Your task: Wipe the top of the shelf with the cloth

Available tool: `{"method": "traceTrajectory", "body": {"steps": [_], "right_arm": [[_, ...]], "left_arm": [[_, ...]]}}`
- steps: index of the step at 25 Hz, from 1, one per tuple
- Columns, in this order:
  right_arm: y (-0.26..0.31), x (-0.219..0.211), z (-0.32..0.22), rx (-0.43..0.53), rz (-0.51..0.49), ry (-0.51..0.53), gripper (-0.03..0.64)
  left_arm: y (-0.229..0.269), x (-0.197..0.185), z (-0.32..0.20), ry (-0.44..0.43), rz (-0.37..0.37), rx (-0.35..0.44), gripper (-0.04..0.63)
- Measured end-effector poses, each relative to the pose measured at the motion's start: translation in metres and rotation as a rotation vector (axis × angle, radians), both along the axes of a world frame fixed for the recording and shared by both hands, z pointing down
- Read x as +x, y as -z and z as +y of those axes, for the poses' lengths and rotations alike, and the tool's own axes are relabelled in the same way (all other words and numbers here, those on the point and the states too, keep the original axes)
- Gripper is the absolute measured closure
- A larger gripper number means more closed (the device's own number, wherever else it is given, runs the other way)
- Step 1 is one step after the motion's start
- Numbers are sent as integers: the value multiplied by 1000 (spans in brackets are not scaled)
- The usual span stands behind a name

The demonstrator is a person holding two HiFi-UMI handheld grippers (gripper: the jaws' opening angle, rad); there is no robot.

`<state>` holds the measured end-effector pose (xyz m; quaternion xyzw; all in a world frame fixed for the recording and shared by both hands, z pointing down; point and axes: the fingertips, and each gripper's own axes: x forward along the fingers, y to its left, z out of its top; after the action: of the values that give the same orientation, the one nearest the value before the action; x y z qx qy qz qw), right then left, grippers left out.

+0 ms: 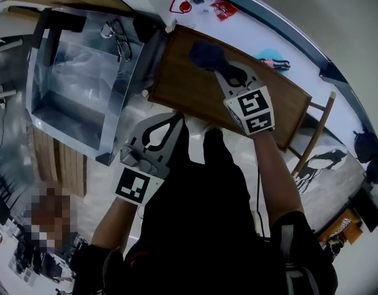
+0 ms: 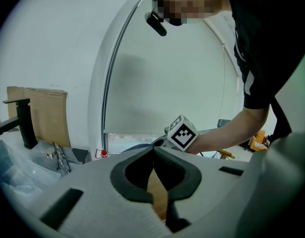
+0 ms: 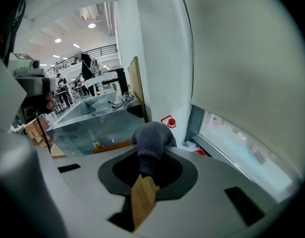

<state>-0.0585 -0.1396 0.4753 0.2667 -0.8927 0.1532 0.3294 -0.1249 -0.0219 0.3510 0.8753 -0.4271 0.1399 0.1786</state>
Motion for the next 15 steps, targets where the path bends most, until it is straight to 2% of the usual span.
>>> {"method": "traceTrajectory", "body": {"steps": [4,15], "right_arm": [[-21,-26,-21,-7,32,16,558],[-70,-67,-50,-54,80,43,557]], "left_arm": [[-2,-11,-3,-21,-9,23,575],[-21,-49,-20,33,-5,-38,575]]}}
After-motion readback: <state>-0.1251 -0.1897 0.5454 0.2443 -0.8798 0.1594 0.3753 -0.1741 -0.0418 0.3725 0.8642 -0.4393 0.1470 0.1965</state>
